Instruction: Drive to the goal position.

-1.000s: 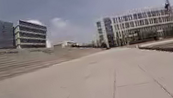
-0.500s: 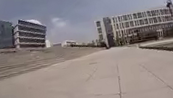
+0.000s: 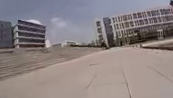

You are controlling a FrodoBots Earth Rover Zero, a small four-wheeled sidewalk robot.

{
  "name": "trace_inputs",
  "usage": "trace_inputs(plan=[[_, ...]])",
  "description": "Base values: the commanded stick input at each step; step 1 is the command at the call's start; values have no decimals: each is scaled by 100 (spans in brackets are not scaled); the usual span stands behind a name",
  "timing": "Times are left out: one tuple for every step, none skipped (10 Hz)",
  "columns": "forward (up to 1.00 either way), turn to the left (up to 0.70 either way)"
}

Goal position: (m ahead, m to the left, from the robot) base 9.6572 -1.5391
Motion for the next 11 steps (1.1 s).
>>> trace_inputs(plan=[[70,0],[70,0],[70,0],[70,0],[70,0],[70,0],[70,23],[70,35],[70,35],[70,35],[70,35]])
